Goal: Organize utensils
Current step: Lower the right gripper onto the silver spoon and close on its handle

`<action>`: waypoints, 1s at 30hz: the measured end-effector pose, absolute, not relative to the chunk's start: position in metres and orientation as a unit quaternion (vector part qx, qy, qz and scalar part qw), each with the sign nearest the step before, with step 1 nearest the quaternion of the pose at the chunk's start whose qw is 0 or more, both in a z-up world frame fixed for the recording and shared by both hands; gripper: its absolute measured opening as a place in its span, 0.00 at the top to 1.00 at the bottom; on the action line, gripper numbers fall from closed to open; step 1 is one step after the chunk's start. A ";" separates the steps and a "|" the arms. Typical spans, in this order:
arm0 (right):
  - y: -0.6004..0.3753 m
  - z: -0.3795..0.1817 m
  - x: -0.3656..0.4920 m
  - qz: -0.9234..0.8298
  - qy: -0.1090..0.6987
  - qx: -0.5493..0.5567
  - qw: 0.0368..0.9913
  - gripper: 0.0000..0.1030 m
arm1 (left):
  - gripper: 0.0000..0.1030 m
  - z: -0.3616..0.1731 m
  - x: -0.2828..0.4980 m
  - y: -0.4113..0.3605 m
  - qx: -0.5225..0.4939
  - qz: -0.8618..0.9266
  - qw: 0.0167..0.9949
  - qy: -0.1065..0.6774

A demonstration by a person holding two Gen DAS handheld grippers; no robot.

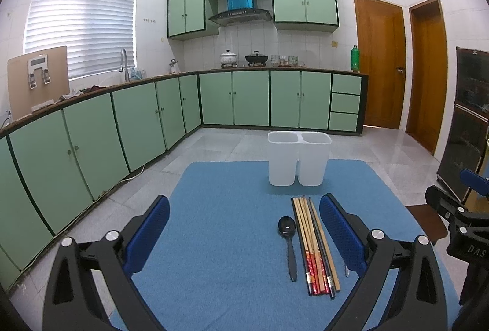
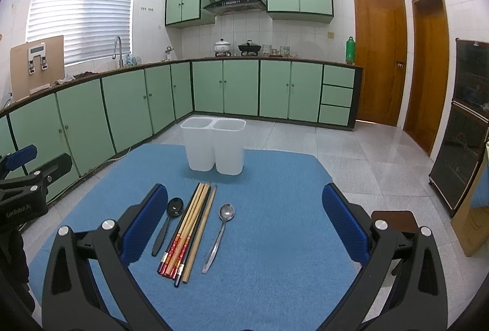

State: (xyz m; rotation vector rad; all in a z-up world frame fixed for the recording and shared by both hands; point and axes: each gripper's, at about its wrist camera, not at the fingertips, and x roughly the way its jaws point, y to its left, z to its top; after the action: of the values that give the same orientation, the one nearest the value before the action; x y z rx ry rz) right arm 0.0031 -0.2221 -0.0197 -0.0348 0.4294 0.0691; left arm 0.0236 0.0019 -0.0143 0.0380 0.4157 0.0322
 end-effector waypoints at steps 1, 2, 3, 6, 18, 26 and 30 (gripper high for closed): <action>-0.222 -0.022 0.008 0.034 0.218 -0.019 0.975 0.05 | 0.06 -0.016 0.027 0.003 0.018 0.017 0.977 0.210; -0.223 -0.023 0.013 0.034 0.222 -0.022 0.974 0.05 | 0.06 -0.019 0.032 0.005 0.017 0.019 0.976 0.214; -0.223 -0.027 0.020 0.033 0.230 -0.025 0.972 0.05 | 0.06 -0.021 0.038 0.006 0.015 0.021 0.975 0.219; -0.224 -0.041 0.043 0.034 0.260 -0.027 0.965 0.05 | 0.06 -0.032 0.059 0.011 0.015 0.028 0.971 0.238; -0.218 -0.110 0.142 0.050 0.379 -0.011 0.924 0.05 | 0.06 -0.097 0.155 0.020 0.031 0.040 0.940 0.337; -0.205 -0.149 0.187 0.063 0.437 0.015 0.897 0.23 | 0.07 -0.124 0.177 0.022 0.028 0.045 0.926 0.373; -0.200 -0.160 0.196 0.065 0.453 0.014 0.889 0.30 | 0.07 -0.132 0.186 0.022 0.027 0.045 0.923 0.382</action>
State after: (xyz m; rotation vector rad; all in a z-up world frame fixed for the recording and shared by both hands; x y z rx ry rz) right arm 0.1964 -0.1999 -0.1597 0.0290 0.9403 0.1349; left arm 0.1865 0.0221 -0.1318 0.0553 0.7848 0.0932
